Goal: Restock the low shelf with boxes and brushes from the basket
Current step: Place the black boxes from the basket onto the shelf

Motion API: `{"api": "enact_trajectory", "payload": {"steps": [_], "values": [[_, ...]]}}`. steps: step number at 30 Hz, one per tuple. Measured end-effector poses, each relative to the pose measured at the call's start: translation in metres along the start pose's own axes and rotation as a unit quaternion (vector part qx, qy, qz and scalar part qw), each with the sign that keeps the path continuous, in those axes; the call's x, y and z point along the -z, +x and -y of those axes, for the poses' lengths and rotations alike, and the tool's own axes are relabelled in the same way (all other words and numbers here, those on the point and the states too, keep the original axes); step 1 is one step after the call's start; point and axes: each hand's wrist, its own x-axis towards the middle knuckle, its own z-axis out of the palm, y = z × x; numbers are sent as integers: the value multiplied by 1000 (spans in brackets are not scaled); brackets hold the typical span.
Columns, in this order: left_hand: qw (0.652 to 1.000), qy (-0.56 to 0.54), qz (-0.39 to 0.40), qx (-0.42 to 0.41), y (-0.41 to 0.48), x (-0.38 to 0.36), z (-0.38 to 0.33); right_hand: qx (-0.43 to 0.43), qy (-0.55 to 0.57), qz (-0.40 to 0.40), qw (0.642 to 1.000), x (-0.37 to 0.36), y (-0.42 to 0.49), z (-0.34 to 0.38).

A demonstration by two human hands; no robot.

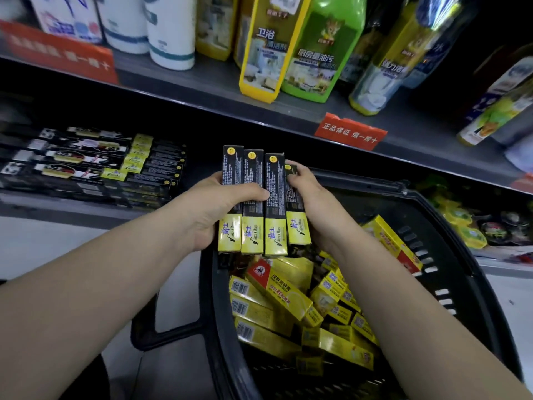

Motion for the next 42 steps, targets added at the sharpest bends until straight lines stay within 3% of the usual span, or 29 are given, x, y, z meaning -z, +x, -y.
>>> {"api": "enact_trajectory", "payload": {"steps": [5, 10, 21, 24, 28, 30, 35, 42], "values": [[999, -41, 2, -17, -11, 19, -7, 45, 11, 0, 999, -22, 5, 20], [999, -38, -3, -22, -27, 60, -17, 70, 12, 55, 996, -52, 15, 37], [983, -30, -180, -19, -12, 187, -18, -43, 61, 86, 994, -122, 88, 63], [961, -50, -270, -31, -2, 217, -5, -57, 67, 64, 994, -136, 115, 56], [950, -59, -305, -44, 13, 245, 5, -75, 98, 11, 992, -158, 154, 48], [948, -70, -305, -55, 21, 251, 5, -74, 58, -7, 996, -170, 177, 41], [945, -63, -313, -72, 40, 258, 6, -38, -246, 20, 968, -192, 215, 22], [945, -50, -320, -49, 63, 269, 9, -47, -374, 163, 912, -202, 221, 2]]}}
